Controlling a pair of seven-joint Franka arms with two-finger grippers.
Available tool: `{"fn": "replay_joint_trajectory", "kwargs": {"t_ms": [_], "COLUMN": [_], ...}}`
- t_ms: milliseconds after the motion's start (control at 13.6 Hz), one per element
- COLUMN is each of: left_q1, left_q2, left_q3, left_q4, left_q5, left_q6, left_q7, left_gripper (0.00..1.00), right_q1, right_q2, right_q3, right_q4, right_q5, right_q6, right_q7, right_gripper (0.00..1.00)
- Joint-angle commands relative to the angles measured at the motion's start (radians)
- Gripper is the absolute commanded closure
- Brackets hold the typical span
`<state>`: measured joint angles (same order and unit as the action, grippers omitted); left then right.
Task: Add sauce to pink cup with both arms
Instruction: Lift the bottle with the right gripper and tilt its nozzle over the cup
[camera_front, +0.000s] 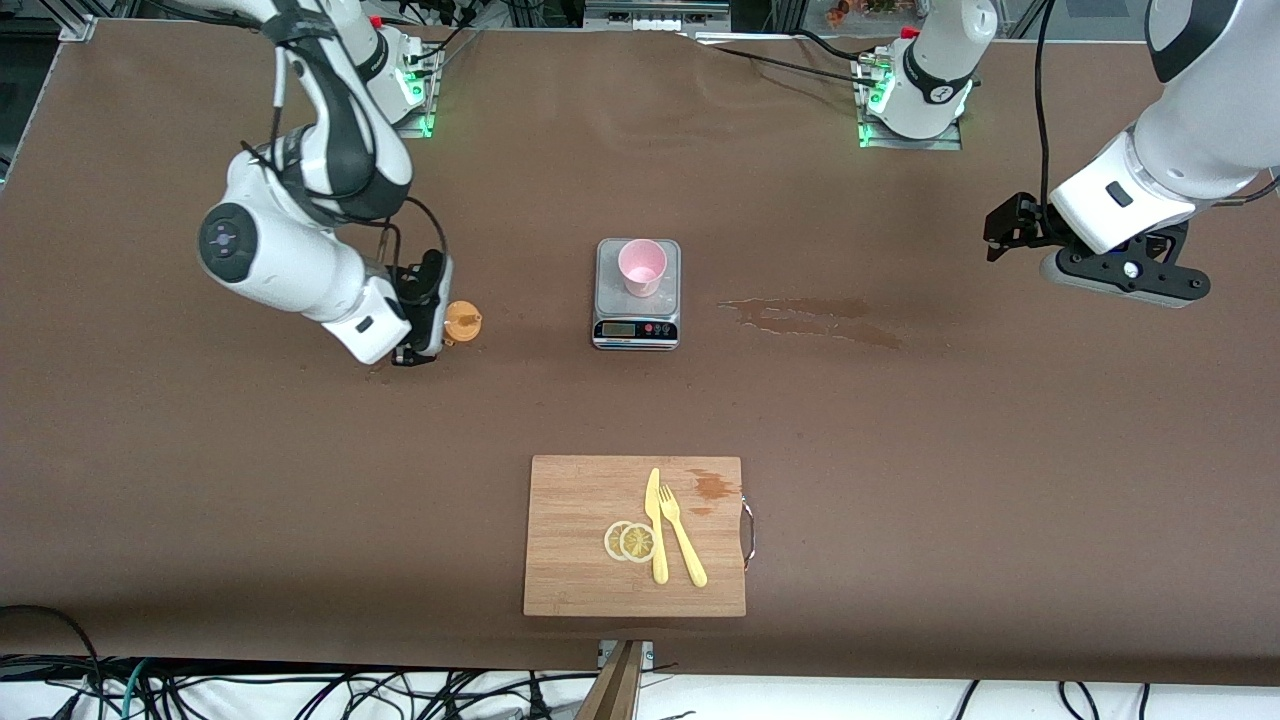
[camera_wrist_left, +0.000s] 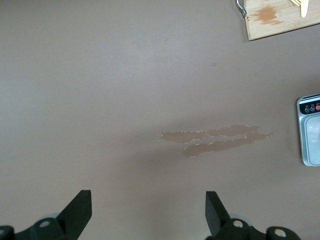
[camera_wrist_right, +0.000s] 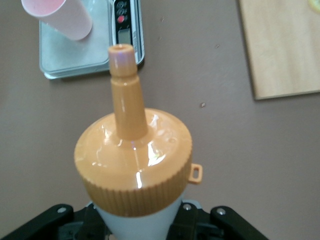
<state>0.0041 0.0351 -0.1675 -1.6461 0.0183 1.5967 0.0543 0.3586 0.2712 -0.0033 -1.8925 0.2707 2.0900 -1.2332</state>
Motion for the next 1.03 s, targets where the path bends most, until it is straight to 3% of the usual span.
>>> {"fn": "replay_joint_trajectory", "kwargs": {"t_ms": [0,441,955], "left_q1": [-0.004,-0.004,-0.004], "left_q2": [-0.003,-0.001,0.002], "left_q3": [0.002,0.002,0.002], "left_q4": [0.006,0.006,0.006], "left_q5": [-0.001,-0.001,-0.004], "left_q6": [0.000,0.002,0.002], "left_q7": [0.002,0.001,-0.001], "left_gripper": [0.00,0.00,0.00], "right_q1": [0.087,0.291,0.459], "right_q2": [0.002,0.040,0.227], "right_q3": [-0.009,-0.012,-0.015], "right_q4": [0.087,0.173,0.381], "right_q5": [-0.147,-0.332,-0.432], "right_q6": [-0.146,-0.326,-0.551], "right_q7": [0.189,0.483,0.682], "right_gripper": [1.00,1.00,1.00]}}
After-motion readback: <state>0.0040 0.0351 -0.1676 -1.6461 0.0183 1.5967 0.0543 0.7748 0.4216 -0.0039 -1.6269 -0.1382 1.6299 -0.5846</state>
